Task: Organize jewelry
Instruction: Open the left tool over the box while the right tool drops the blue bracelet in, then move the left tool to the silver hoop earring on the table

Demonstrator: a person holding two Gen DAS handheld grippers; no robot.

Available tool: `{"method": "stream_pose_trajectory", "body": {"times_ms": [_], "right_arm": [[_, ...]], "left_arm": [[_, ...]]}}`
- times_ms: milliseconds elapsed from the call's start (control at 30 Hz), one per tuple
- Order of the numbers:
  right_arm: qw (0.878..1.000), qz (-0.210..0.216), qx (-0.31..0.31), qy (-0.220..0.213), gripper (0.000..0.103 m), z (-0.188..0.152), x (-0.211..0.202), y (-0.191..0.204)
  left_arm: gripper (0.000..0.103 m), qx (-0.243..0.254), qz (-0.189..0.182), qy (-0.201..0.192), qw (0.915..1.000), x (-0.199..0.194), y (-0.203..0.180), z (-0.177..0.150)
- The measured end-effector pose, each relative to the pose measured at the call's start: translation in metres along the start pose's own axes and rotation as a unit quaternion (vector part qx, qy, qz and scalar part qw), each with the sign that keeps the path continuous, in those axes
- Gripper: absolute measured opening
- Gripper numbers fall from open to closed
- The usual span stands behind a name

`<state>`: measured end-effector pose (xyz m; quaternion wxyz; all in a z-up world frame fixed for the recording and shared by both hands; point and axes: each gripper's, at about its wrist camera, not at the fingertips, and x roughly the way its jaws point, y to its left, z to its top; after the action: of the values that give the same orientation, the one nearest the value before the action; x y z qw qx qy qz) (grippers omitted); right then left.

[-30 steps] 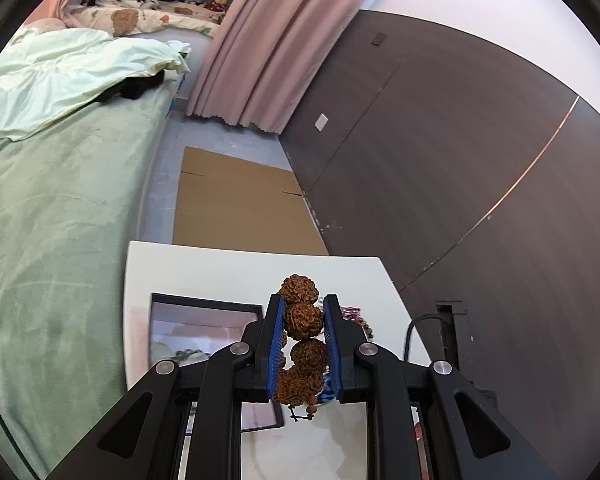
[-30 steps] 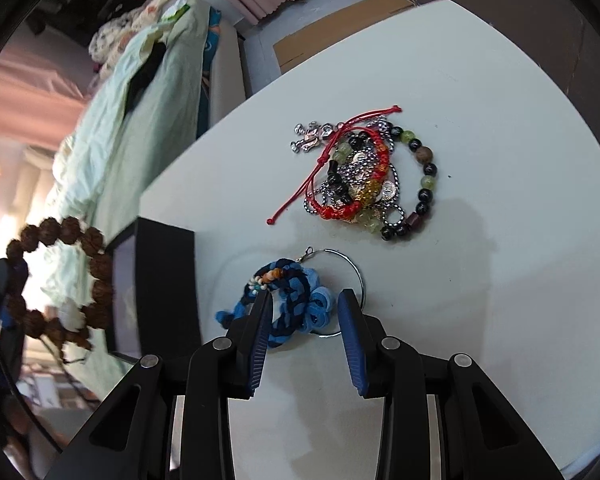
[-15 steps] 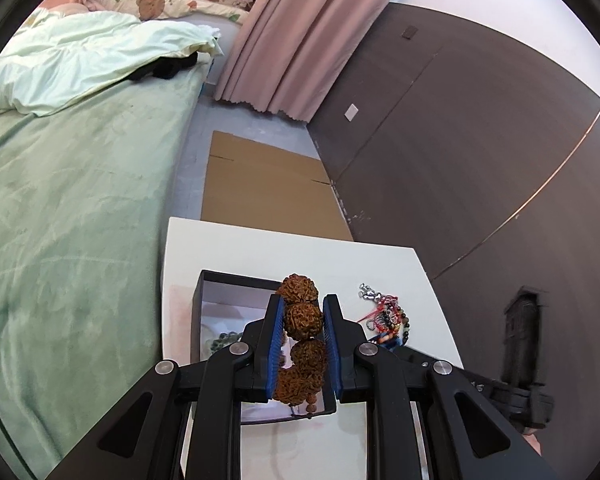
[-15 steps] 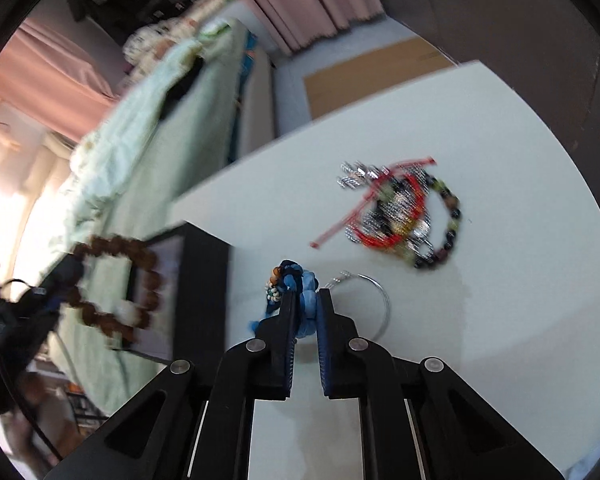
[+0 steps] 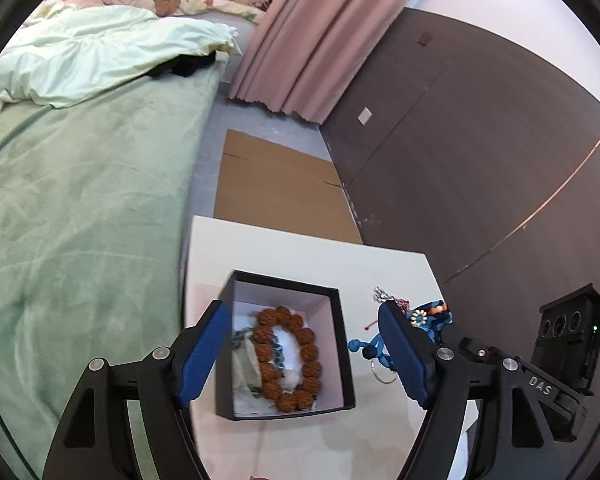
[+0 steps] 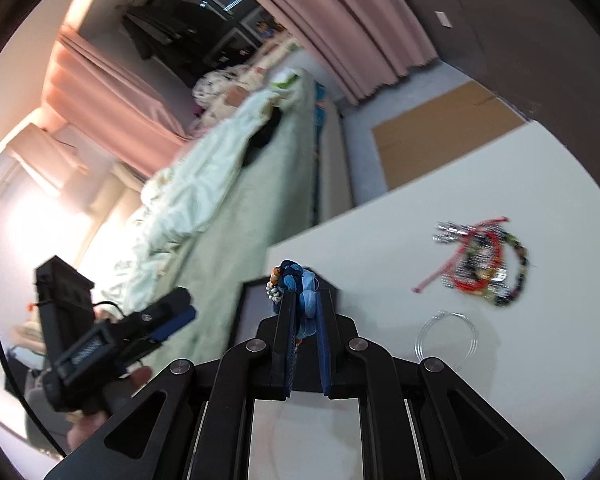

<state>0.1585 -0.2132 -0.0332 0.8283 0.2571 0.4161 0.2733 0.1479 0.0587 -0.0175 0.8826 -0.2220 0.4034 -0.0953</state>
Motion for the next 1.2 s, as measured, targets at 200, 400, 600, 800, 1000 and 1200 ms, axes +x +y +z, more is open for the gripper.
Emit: {"method": "stream_pose_trajectory", "body": {"times_ms": [200, 400, 600, 800, 1000, 1200], "right_arm": [[0.999, 0.034, -0.005, 0.018, 0.012, -0.005, 0.026, 0.019], [0.999, -0.009, -0.009, 0.041, 0.070, -0.009, 0.043, 0.020], [0.999, -0.022, 0.007, 0.025, 0.070, -0.002, 0.012, 0.001], [0.998, -0.058, 0.020, -0.003, 0.070, 0.005, -0.025, -0.027], [0.994, -0.099, 0.036, -0.002, 0.070, 0.008, -0.050, -0.053], [0.987, -0.134, 0.082, 0.015, 0.070, 0.008, -0.064, -0.086]], "left_arm": [[0.097, -0.009, 0.004, -0.017, 0.9998, -0.012, 0.010, 0.004], [0.098, -0.030, 0.006, -0.027, 0.9992, -0.016, 0.023, 0.007], [0.103, -0.029, -0.012, -0.039, 0.9987, -0.018, 0.016, 0.006], [0.103, 0.001, -0.017, -0.023, 0.9996, -0.005, -0.013, 0.000], [0.103, 0.039, -0.029, 0.001, 0.9988, 0.012, -0.046, -0.008], [0.103, 0.070, -0.040, 0.015, 0.9966, 0.027, -0.075, -0.017]]}}
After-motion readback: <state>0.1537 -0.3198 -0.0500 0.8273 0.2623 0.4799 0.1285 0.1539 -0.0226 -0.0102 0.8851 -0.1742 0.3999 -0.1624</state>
